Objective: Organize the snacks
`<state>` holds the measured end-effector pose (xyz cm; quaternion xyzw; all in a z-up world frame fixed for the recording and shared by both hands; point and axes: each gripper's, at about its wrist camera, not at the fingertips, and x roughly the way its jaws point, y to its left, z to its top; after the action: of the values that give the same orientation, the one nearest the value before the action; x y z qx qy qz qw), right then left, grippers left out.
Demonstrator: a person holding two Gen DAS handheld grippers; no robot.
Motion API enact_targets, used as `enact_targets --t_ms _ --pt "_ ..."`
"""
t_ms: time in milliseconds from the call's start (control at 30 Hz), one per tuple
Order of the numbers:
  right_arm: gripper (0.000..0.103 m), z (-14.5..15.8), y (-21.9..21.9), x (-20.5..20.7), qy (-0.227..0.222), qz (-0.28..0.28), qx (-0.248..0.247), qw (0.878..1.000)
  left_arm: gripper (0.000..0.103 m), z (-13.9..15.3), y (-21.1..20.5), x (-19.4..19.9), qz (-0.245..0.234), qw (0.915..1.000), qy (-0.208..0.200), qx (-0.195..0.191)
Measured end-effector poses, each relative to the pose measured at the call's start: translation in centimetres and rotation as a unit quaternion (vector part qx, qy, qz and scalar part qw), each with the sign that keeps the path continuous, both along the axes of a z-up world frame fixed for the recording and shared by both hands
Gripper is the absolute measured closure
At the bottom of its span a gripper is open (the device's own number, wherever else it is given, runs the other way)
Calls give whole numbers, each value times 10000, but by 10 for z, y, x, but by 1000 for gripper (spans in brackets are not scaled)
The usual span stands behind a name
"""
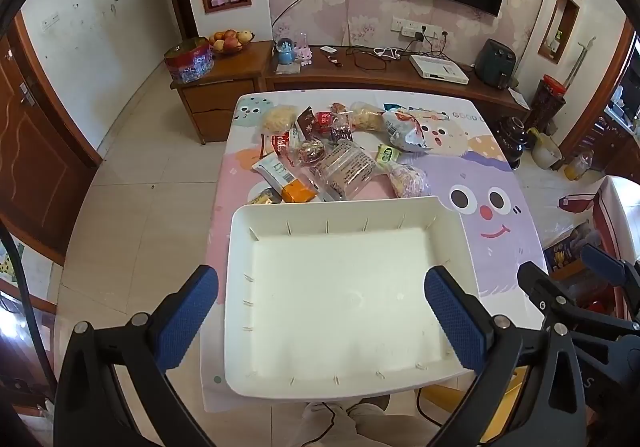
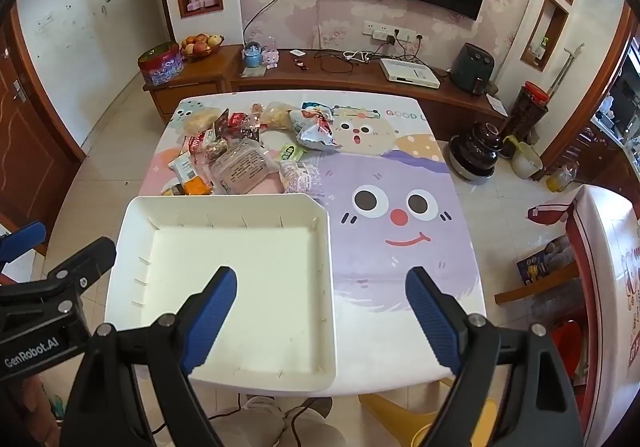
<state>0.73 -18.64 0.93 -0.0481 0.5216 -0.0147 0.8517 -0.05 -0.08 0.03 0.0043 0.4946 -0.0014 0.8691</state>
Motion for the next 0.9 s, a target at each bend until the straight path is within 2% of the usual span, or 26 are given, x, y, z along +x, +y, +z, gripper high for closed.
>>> enact_targets --t_ms 200,233,467,533,900 --pt "16 0 5 0 -42 24 13 10000 0 -5 -11 4 -86 9999 118 -24" --pt "16 0 5 0 -54 27 18 10000 0 1 -5 1 -58 9999 7 -156" --pt "16 -2 8 -2 -67 -16 5 10000 1 13 -6 -1 -144 9997 -35 -181" --pt "16 3 10 -5 -89 -65 20 9999 0 3 7 -7 -167 9995 -63 -242" --pt "16 6 12 -9 -161 -105 21 9998 0 6 7 -8 -174 9995 -96 -265"
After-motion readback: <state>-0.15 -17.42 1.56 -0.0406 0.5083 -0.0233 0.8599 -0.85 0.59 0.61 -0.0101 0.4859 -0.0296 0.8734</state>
